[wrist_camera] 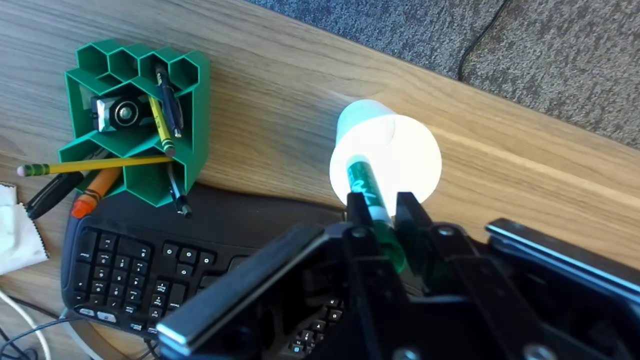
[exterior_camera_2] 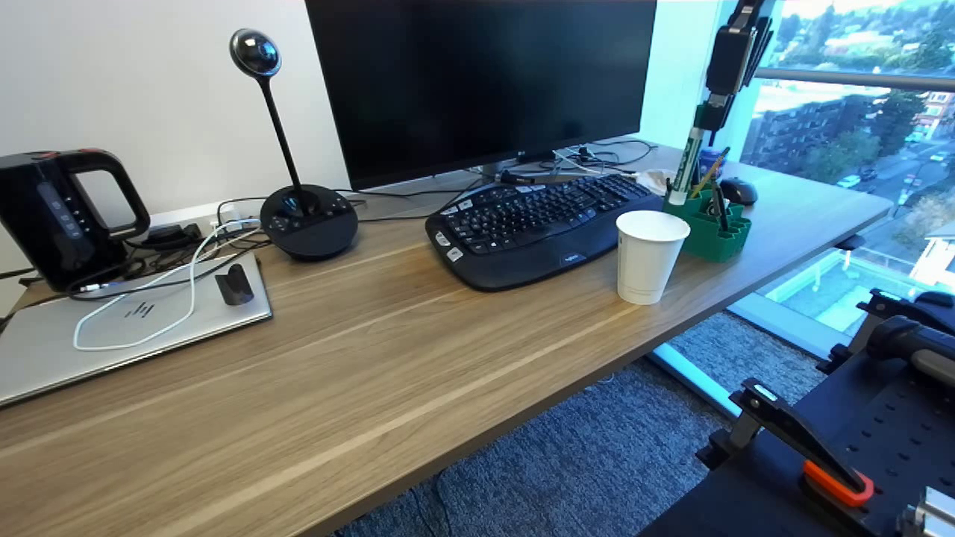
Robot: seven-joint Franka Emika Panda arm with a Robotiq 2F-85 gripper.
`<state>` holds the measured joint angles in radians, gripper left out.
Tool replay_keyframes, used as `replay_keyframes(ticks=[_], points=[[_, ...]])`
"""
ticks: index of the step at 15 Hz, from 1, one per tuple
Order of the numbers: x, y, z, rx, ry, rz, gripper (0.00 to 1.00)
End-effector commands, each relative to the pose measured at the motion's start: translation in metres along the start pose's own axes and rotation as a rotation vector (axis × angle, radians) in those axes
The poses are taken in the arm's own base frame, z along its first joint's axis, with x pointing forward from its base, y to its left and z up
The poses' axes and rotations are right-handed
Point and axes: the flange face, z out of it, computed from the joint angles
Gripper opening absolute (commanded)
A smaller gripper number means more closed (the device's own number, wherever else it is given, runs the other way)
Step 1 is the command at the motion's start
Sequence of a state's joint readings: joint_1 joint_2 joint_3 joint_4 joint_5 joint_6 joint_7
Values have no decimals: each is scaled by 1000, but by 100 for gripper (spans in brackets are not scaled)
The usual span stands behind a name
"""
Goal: Take the maker on the stand and put it in the cup
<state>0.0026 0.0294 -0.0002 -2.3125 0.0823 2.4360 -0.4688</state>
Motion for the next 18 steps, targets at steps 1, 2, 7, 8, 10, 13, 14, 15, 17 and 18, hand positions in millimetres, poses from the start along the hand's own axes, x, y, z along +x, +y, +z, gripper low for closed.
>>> replay_keyframes(ticks=[1, 2, 7, 8, 10, 13, 14, 15, 17, 18], points=[[-2, 2, 2, -25, 0, -2, 5], [-3, 2, 3, -25, -2, -3, 5], [-7, -1, 5, 0, -9, 0, 5], [-8, -1, 6, 10, -5, 1, 5], [-9, -1, 7, 17, 6, -2, 5], [-9, -1, 8, 16, 29, -1, 5], [-9, 0, 8, 18, 50, 7, 5], [-9, 0, 8, 22, 74, 10, 5], [-8, 0, 8, 26, 125, 26, 5], [-8, 1, 9, 30, 140, 31, 5]])
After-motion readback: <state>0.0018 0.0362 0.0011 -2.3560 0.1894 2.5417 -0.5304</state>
